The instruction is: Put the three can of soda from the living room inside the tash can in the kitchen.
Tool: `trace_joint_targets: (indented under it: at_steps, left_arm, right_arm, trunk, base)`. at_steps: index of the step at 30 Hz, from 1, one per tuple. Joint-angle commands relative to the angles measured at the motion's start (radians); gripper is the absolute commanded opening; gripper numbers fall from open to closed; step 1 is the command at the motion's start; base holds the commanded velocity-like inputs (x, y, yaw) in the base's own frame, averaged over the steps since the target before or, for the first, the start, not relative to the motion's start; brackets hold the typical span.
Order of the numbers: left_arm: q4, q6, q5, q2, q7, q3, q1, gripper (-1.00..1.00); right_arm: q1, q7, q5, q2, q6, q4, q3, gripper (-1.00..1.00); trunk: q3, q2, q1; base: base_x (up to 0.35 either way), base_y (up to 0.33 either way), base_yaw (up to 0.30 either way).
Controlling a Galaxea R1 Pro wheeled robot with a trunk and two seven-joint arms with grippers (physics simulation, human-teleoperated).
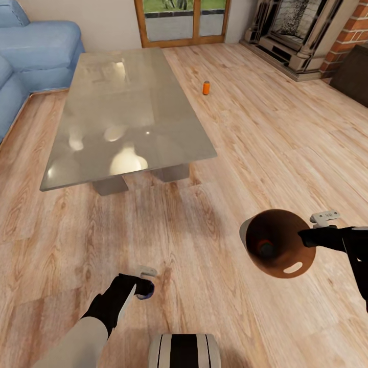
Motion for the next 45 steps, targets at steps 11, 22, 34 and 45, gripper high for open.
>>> trace_joint_targets:
  at_steps: [11,22,34,45]
  left_arm:
    - [0.000,0.000,0.000,-0.001,0.002,0.000,0.000,1.00]
    - [0.000,0.000,0.000,-0.003,0.002,0.000,0.000,1.00]
    - [0.000,0.000,0.000,-0.002,0.001,0.000,0.000,1.00]
    - [0.000,0.000,-0.001,-0.003,0.001,0.000,0.000,1.00]
  right_arm:
    - [0.000,0.004,0.031,0.001,0.001,0.001,0.004,-1.00]
    - [0.001,0.005,0.032,0.002,0.001,0.001,0.004,-1.00]
    - [0.001,0.004,0.033,0.002,0.001,0.001,0.004,-1.00]
    - [0.002,0.002,0.033,0.004,0.001,0.003,0.005,-1.00]
  trunk:
    - [-0.003,-0.007,0.004]
    - [-0.035,-0.070,0.038]
    - [-0.036,-0.070,0.038]
    - [-0.036,-0.070,0.038]
  base:
    - [0.011,0.000,0.000]
    - [0.000,0.000,0.000]
    - [-0.001,0.000,0.000]
    - [-0.117,-0.004,0.000]
